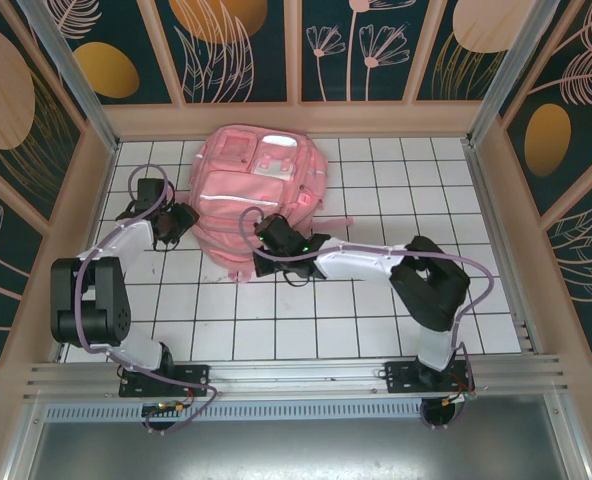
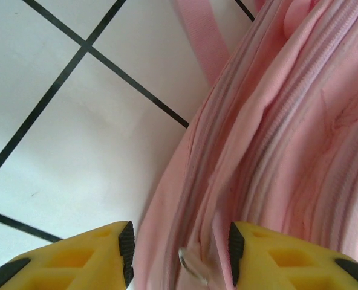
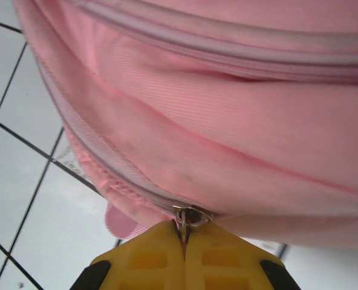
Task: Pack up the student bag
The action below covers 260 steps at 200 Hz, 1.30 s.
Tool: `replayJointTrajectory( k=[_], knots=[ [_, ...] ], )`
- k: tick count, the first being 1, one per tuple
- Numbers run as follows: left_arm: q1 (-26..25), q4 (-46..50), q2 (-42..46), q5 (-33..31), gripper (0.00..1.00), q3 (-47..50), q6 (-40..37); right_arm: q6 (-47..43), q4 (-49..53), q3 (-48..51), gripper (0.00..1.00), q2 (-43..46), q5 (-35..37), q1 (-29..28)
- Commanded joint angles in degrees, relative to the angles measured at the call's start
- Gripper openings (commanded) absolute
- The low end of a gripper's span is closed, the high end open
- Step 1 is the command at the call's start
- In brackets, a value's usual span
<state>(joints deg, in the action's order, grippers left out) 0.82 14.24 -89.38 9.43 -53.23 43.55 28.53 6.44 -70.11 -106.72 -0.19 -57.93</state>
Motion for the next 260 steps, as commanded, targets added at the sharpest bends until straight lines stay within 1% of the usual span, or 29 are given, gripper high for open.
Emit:
replayJointTrajectory(
  k=[1, 22, 41, 59, 82, 98, 121, 145, 157, 166, 171, 172, 173, 180, 189, 192, 220, 246, 260],
  knots=[
    [-0.2, 2.6, 5.0, 2.9, 0.48, 2.6, 1.3, 1.0, -2.8, -4.7, 0.00, -2.9, -4.5, -1.7],
    [-0.3, 2.0, 10.4, 6.2, 0.48, 7.9, 5.6, 1.0, -3.0, -6.2, 0.00, -4.5, -4.7, -1.8],
    [-0.8, -1.1, 15.3, 10.5, 0.48, 14.0, 10.8, 1.1, -3.5, -6.1, 0.00, -4.7, -4.5, -1.8],
    [-3.6, -3.2, 18.3, 12.3, 0.49, 17.9, 15.1, 1.2, -3.7, -5.9, 0.00, -4.9, -4.8, -1.7],
    [-8.8, -6.2, 19.8, 12.9, 0.50, 20.0, 20.5, 1.3, -3.9, -6.4, 0.00, -5.4, -5.3, -1.7],
    [-11.5, -8.6, 19.9, 11.8, 0.52, 20.7, 23.6, 1.4, -3.9, -6.7, 0.00, -5.6, -5.4, -1.7],
    [-13.2, -12.4, 19.4, 10.3, 0.52, 21.4, 27.1, 1.7, -4.0, -6.6, 0.00, -5.7, -5.5, -2.1],
    [-15.2, -14.6, 17.8, 8.3, 0.50, 20.9, 28.2, 2.1, -3.9, -6.2, 0.00, -5.3, -5.1, -2.4],
    [-16.2, -15.8, 16.5, 8.3, 0.46, 21.1, 28.9, 2.2, -3.8, -6.2, 0.00, -5.2, -4.8, -2.4],
    [-16.9, -17.1, 15.6, 8.5, 0.39, 21.6, 29.5, 2.2, -3.6, -6.3, 0.00, -5.0, -4.4, -2.4],
    [-17.2, -17.7, 15.2, 8.3, 0.33, 21.8, 29.8, 2.2, -3.5, -6.3, 0.00, -4.9, -4.2, -2.4],
    [-17.3, -17.8, 15.2, 8.3, 0.33, 21.9, 29.9, 2.3, -3.5, -6.3, 0.00, -4.9, -4.2, -2.4],
    [-17.4, -17.8, 15.2, 8.3, 0.30, 21.9, 30.0, 2.2, -3.5, -6.2, 0.00, -4.9, -4.1, -2.4],
    [-17.7, -18.3, 15.1, 8.0, 0.19, 22.4, 30.5, 2.2, -3.2, -6.1, 0.00, -4.7, -3.8, -2.5],
    [-17.7, -18.2, 15.6, 7.4, 0.04, 22.8, 30.7, 2.1, -2.9, -5.9, 0.00, -4.5, -3.3, -2.4],
    [-17.8, -17.8, 15.8, 6.9, 0.00, 22.8, 30.5, 2.1, -2.6, -5.8, 0.00, -4.3, -3.1, -2.5],
    [-17.6, -11.7, 19.1, 2.1, 0.00, 21.4, 28.2, 1.2, -1.0, -3.2, 0.00, -1.9, 0.1, -1.7],
    [-17.0, -9.3, 20.3, 2.0, 0.00, 21.1, 26.7, 0.5, -1.0, 2.1, 0.00, 1.9, 0.8, 0.9],
    [-16.1, -8.7, 20.8, 2.4, 0.00, 21.4, 25.9, -0.9, -0.2, 4.4, 0.00, 3.6, 3.2, 2.5]
  ],
)
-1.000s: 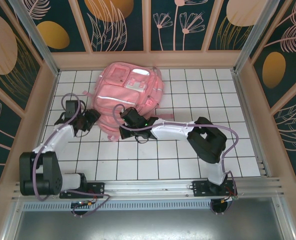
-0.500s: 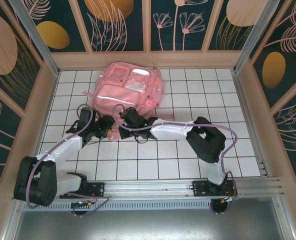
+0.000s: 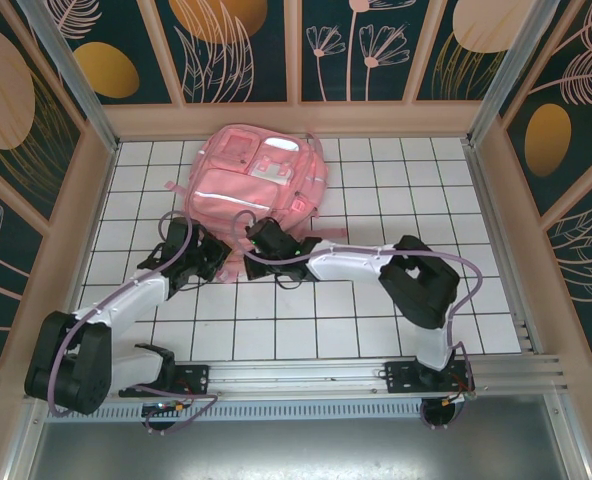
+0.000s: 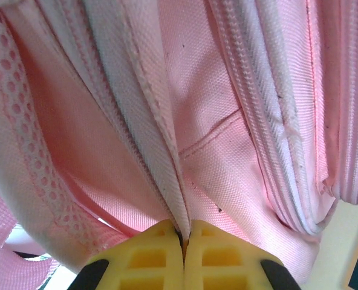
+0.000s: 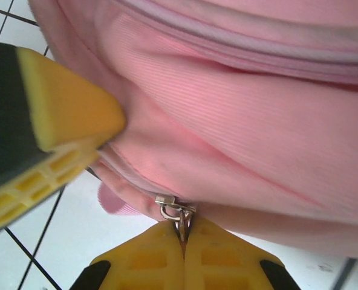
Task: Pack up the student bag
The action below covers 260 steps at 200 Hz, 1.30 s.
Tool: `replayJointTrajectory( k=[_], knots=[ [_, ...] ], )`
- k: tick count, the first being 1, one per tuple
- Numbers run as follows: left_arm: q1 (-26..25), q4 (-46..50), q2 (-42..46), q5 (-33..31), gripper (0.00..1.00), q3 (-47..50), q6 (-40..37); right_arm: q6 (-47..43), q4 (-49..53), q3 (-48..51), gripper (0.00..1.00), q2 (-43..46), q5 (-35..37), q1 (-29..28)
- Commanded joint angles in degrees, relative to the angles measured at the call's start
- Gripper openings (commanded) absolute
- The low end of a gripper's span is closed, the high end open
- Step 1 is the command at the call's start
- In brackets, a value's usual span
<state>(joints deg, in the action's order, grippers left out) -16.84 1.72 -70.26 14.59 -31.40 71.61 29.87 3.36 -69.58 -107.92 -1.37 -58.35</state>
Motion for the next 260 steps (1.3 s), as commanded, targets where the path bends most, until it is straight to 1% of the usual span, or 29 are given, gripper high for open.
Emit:
replayJointTrajectory(
  k=[1, 29, 60, 81, 102, 116, 130, 135, 139, 159, 182, 189, 201, 209, 219, 231, 245, 260],
  knots=[
    [1.7, 3.9, 1.8, -2.7, 0.00, -0.4, -2.2, -2.3, 2.9, 4.1, 0.00, 4.9, 4.5, 3.0],
    [3.7, 5.0, 4.0, -1.1, 0.00, 0.4, -3.6, -5.7, 3.9, 7.6, 0.00, 7.3, 6.5, 7.8],
    [5.9, 7.4, 6.5, 0.5, 0.00, 0.7, -5.8, -9.5, 3.6, 9.5, 0.00, 7.6, 8.4, 15.7],
    [6.2, 8.8, 7.9, 0.5, 0.00, 0.5, -6.5, -11.4, 2.9, 8.4, 0.00, 5.9, 8.8, 20.7],
    [6.4, 9.6, 9.0, 0.7, 0.00, 0.4, -6.6, -12.7, 4.2, 5.2, 0.00, 2.8, 11.9, 24.2],
    [6.4, 9.9, 9.5, 1.0, 0.00, 0.3, -6.8, -12.7, 5.1, 3.1, 0.00, 0.7, 12.5, 26.4],
    [6.4, 9.7, 9.6, 1.7, 0.00, -0.1, -7.1, -12.3, 5.4, 1.7, 0.00, -0.4, 11.4, 26.7],
    [6.4, 9.2, 9.6, 2.5, 0.00, -0.3, -7.1, -12.3, 5.4, 1.5, 0.00, -0.5, 11.0, 26.7],
    [6.4, 8.7, 9.6, 3.0, 0.00, -0.3, -7.2, -12.2, 5.3, 1.3, 0.00, -0.5, 10.8, 28.2],
    [6.1, 5.0, 9.2, 6.9, 0.00, -0.3, -5.9, -12.3, 4.8, 1.0, 0.00, -0.3, 10.2, 28.4],
    [3.9, 3.5, 8.7, 7.1, 0.00, -1.1, -4.6, -12.6, 5.4, 0.6, 0.00, 0.0, 9.5, 28.9],
    [2.4, 2.9, 8.6, 6.6, 0.00, -1.3, -3.7, -12.5, 5.6, 0.7, 0.07, 0.7, 9.5, 28.9],
    [-0.1, 1.1, 8.0, 5.5, 0.00, -1.4, -1.8, -12.3, 5.7, 1.2, 0.11, 2.4, 9.8, 28.9],
    [-1.8, -0.4, 7.6, 4.8, 0.00, -1.2, 0.0, -12.0, 5.5, 1.8, 0.16, 4.1, 10.4, 28.9],
    [-3.7, -2.6, 7.1, 3.7, 0.00, -0.6, 2.7, -11.5, 5.5, 2.8, 0.26, 6.4, 11.9, 28.9],
    [-6.2, -4.8, 6.7, 1.5, 0.00, -0.3, 5.2, -11.0, 5.7, 4.1, 0.36, 9.4, 14.0, 28.9],
    [-9.3, -6.1, 5.5, -1.6, 0.00, -1.3, 6.9, -10.4, 5.8, 6.0, 0.42, 13.4, 16.0, 29.0],
    [-12.8, -7.8, 3.5, -3.9, 0.00, -2.9, 8.1, -10.1, 6.1, 8.0, 0.47, 17.6, 17.6, 29.1]
  ],
)
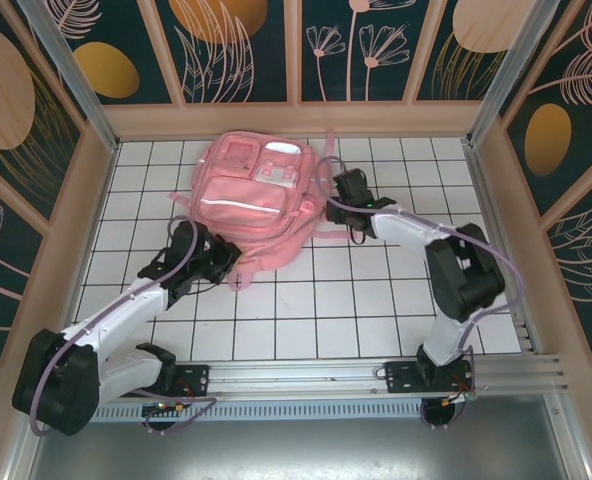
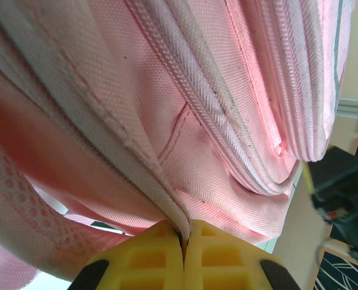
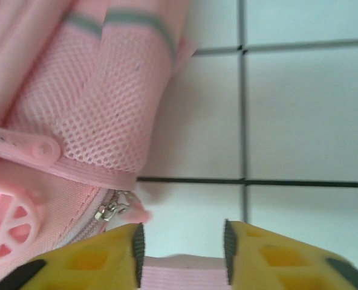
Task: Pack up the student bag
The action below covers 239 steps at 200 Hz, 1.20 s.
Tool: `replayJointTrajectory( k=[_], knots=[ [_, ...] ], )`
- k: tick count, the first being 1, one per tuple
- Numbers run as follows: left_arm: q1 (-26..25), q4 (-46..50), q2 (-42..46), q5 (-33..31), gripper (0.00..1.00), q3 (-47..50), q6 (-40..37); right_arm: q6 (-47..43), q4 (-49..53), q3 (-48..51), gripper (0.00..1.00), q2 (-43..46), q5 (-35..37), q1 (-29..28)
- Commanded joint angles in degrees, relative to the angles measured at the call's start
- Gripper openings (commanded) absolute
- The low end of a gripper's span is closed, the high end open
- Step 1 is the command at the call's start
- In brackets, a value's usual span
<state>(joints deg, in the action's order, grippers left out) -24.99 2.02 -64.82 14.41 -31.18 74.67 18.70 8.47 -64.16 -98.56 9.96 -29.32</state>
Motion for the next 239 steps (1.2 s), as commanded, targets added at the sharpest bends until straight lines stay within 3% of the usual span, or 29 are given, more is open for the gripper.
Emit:
replayJointTrajectory(
  k=[1, 38, 50, 60, 70, 93, 120, 150, 161, 175, 191, 211, 239],
  knots=[
    [-4.9, -8.3, -2.2, -3.9, 0.00, -3.3, 5.1, 1.1, 1.0, 2.7, 0.47, 8.5, 6.3, 0.1],
    [-13.8, -10.5, -12.5, -7.4, 0.00, -11.3, 5.6, 2.3, 2.1, 7.3, 0.61, 18.3, 11.6, 0.1],
    [-16.3, -8.0, -16.5, -8.1, 0.19, -15.8, 3.9, 2.8, 1.7, 8.9, 0.68, 21.8, 13.3, 0.2],
    [-17.7, -5.5, -19.4, -8.8, 0.41, -19.9, 2.1, 4.0, 1.1, 10.4, 0.88, 25.1, 15.2, 0.2],
    [-18.4, -2.9, -21.3, -9.4, 0.51, -23.0, 0.2, 4.6, -0.2, 12.4, 0.98, 28.2, 15.9, 0.6],
    [-18.7, 2.1, -22.2, -12.2, 0.73, -27.0, -2.7, 4.1, -4.1, 17.3, 0.99, 35.0, 17.3, 1.4],
    [-18.6, 11.0, -19.8, -20.5, 0.98, -31.1, -8.3, 2.0, -13.0, 26.1, 0.99, 42.5, 18.8, 2.8],
    [-16.3, 20.5, -15.9, -32.7, 0.99, -34.8, -18.5, -8.0, -22.1, 36.1, 0.99, 48.5, 20.3, 3.5],
    [-13.5, 22.7, -13.9, -37.0, 0.98, -34.0, -21.1, -8.5, -23.1, 38.4, 0.99, 49.8, 22.4, 4.7],
    [-7.8, 23.5, -11.5, -38.0, 0.99, -31.6, -24.5, -9.4, -25.1, 41.3, 0.99, 50.6, 22.4, 7.4],
    [-1.8, 21.3, -9.7, -40.3, 0.98, -28.1, -31.3, -9.5, -27.6, 44.2, 0.99, 50.0, 23.9, 10.5],
    [1.2, 20.0, -9.8, -53.1, 0.99, -25.8, -40.2, -8.5, -31.9, 46.4, 0.99, 47.6, 24.6, 13.9],
    [5.1, 6.2, -9.9, -58.3, 0.98, -17.9, -54.2, -9.7, -40.7, 48.3, 0.99, 39.6, 25.6, 17.5]
  ],
)
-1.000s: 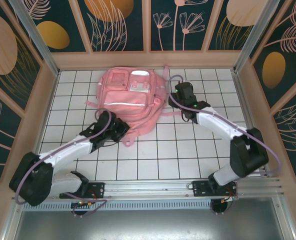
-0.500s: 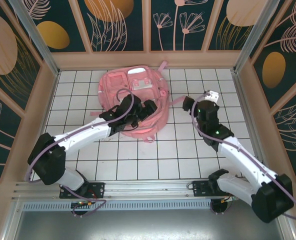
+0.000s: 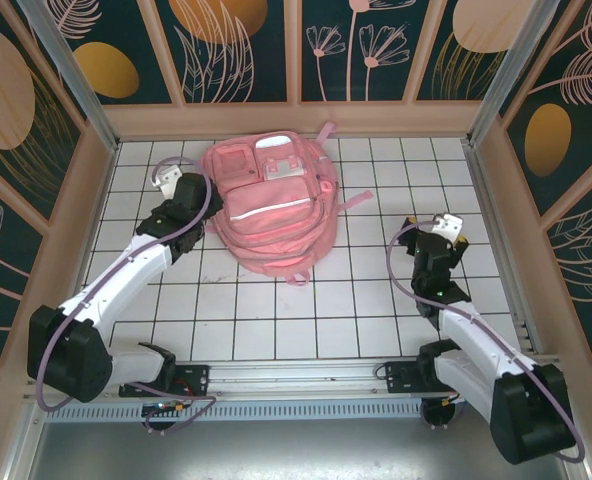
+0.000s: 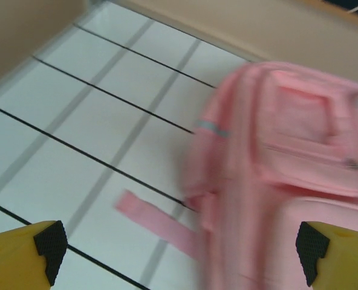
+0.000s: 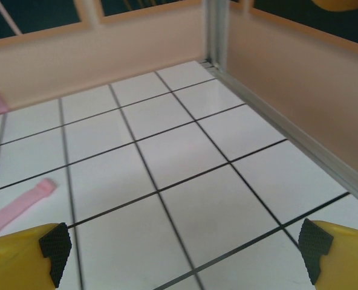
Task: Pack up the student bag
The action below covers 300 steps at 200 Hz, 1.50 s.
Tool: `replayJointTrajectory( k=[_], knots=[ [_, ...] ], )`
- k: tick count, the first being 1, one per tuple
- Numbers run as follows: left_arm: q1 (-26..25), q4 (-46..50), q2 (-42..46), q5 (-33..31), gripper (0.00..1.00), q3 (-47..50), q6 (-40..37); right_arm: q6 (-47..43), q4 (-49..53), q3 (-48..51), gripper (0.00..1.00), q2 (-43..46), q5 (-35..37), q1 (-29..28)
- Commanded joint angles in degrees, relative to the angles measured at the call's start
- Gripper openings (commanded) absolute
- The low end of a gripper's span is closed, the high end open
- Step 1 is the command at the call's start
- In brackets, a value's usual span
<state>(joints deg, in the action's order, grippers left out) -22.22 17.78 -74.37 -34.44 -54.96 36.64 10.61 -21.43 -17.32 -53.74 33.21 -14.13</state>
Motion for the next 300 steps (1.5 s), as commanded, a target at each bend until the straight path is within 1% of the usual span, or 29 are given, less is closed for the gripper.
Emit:
replayJointTrajectory(
  k=[1, 19, 43, 47, 60, 70, 85, 96, 103, 112, 123, 132, 138, 146, 157, 166, 173, 182, 188, 195, 206, 215, 224, 300],
  knots=[
    [2.5, -10.1, -0.3, -9.4, 0.99, 6.2, -16.5, -1.7, -11.1, 1.5, 0.99, -5.6, 2.4, 2.5],
    [5.6, -17.7, -1.1, -8.5, 0.99, 10.5, -19.6, -2.7, -16.6, 1.4, 0.99, -12.1, 2.8, 4.2],
    [10.6, -24.3, -3.2, -6.8, 0.99, 14.4, -17.8, -3.5, -24.1, 0.8, 0.99, -19.7, 1.0, 6.0],
    [11.4, -26.3, -3.5, -5.9, 0.98, 15.4, -17.7, -3.8, -25.4, 0.7, 0.99, -20.9, 0.6, 6.2],
    [14.2, -35.2, -3.3, -0.2, 0.98, 20.2, -18.5, -4.5, -28.9, -0.1, 0.99, -24.4, -0.8, 6.7],
    [15.7, -42.0, -3.2, 1.7, 0.99, 23.9, -20.3, -4.4, -30.6, -1.3, 0.99, -26.6, -1.4, 7.2],
    [16.8, -52.5, -3.2, 2.0, 0.99, 28.5, -22.4, -6.6, -33.6, -2.2, 0.99, -28.9, -4.8, 7.9],
    [17.4, -58.0, -3.6, 4.5, 0.99, 30.6, -24.7, -8.3, -36.2, -2.1, 0.99, -30.1, -7.8, 8.7],
    [17.5, -61.6, -4.1, 5.5, 0.99, 31.8, -27.4, -8.5, -39.3, -1.0, 0.99, -31.1, -10.6, 9.7],
    [17.5, -65.7, -5.1, 5.1, 0.98, 33.0, -29.9, -8.4, -44.3, 1.0, 0.99, -32.3, -14.3, 11.3],
    [18.0, -70.8, -6.1, 5.0, 0.99, 34.5, -30.8, -7.5, -42.5, 1.0, 0.99, -31.5, -19.9, 13.2],
    [19.1, -74.3, -6.7, 7.7, 0.99, 35.9, -30.6, -7.6, -44.5, 1.9, 0.99, -31.7, -22.5, 14.0],
    [19.8, -73.4, -6.6, 10.3, 0.98, 35.5, -30.0, -7.7, -45.0, 2.4, 0.99, -31.6, -24.3, 14.3],
    [20.6, -74.8, -7.2, 12.7, 0.99, 35.6, -29.1, -8.0, -47.7, 3.5, 0.99, -32.4, -26.8, 14.9],
    [21.2, -79.5, -8.6, 16.7, 0.99, 37.1, -28.9, -8.7, -55.4, 5.7, 0.99, -35.5, -27.2, 14.9],
    [21.3, -83.4, -10.2, 18.1, 0.99, 38.3, -29.5, -8.0, -50.9, 4.9, 0.99, -33.9, -27.6, 15.2],
    [21.3, -84.5, -10.5, 20.1, 0.98, 38.9, -30.2, -8.2, -53.1, 5.2, 0.99, -34.7, -27.9, 15.3],
    [21.2, -86.8, -10.9, 22.0, 0.98, 40.2, -31.1, -8.1, -51.1, 4.8, 0.99, -34.1, -28.6, 15.6],
    [21.2, -89.9, -11.9, 23.3, 0.98, 41.6, -31.6, -8.2, -52.1, 4.9, 0.99, -34.5, -28.8, 15.6],
    [21.2, -95.6, -14.0, 23.9, 0.99, 42.8, -31.9, -8.1, -51.2, 4.8, 0.99, -34.2, -28.8, 15.6],
    [21.2, -89.4, -12.3, 24.1, 0.99, 41.2, -31.9, -8.2, -51.4, 4.8, 0.99, -34.3, -28.8, 15.5],
    [21.2, -92.7, -13.2, 23.9, 0.99, 41.9, -32.0, -8.2, -51.6, 4.8, 0.99, -34.4, -28.8, 15.6],
    [21.2, -90.7, -12.5, 24.1, 0.99, 41.6, -32.0, -8.2, -51.4, 4.8, 0.99, -34.3, -28.7, 15.6],
    [21.3, -91.4, -12.7, 24.0, 0.99, 41.9, -32.1, -8.9, -51.3, 4.6, 0.99, -34.4, -27.8, 14.8]
  ],
)
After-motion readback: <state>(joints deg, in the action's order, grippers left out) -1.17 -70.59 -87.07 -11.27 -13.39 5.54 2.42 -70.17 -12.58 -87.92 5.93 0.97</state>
